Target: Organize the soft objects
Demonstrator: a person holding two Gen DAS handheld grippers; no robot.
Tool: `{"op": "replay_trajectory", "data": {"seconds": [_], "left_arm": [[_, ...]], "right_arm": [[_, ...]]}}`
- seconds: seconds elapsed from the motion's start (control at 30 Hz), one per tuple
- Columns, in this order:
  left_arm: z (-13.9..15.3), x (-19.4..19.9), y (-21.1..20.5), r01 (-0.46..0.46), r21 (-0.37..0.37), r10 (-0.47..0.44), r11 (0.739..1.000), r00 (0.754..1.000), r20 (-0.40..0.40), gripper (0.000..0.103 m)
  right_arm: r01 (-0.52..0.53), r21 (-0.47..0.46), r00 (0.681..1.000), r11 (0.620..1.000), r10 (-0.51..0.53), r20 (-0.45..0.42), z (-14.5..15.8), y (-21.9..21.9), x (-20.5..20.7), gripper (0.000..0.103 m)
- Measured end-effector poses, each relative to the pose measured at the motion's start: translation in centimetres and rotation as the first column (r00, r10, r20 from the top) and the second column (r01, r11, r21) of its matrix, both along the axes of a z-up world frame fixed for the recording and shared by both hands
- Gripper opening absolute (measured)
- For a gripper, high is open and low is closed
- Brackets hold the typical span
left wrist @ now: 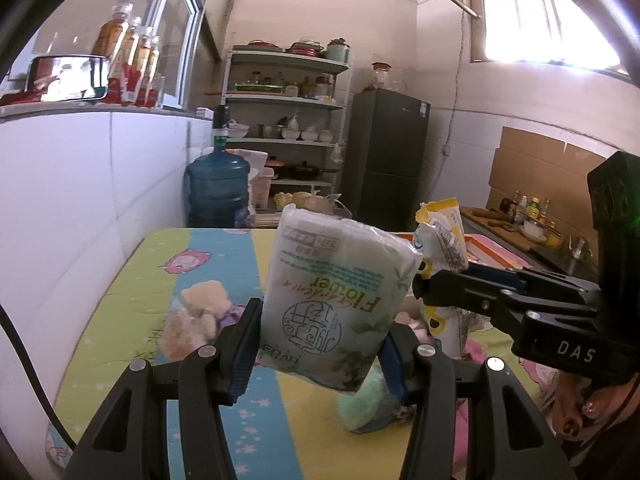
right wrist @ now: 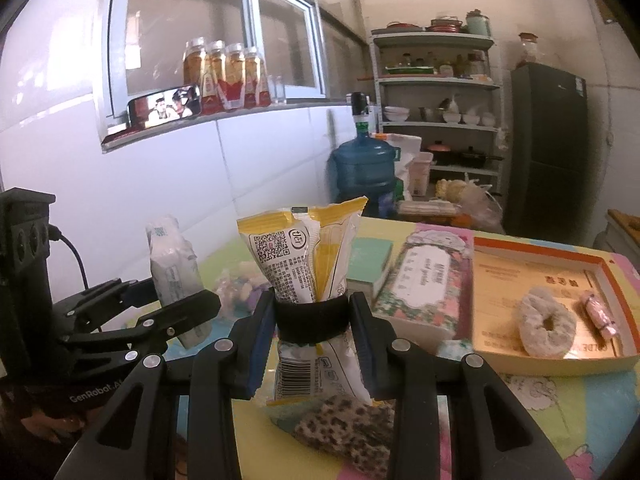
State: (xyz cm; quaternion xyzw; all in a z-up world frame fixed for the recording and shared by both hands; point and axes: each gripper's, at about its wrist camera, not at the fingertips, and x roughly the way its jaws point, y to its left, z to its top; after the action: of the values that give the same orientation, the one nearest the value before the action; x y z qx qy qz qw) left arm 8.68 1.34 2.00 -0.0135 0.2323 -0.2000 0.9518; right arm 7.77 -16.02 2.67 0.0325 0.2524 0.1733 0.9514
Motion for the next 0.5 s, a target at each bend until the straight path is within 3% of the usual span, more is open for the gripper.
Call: {"op": "replay_trajectory", "data": {"seconds": [0.5], "left_arm": [[0.1,0.8,-5.9,0.038,0.006,-0.038,0.999,0.999,-0.015,0.053]], "right_arm": [[0.110,0.051,0.994,0.993,-0.109,-0.012,-0.6,-6.1,-0.9,0.039]]}}
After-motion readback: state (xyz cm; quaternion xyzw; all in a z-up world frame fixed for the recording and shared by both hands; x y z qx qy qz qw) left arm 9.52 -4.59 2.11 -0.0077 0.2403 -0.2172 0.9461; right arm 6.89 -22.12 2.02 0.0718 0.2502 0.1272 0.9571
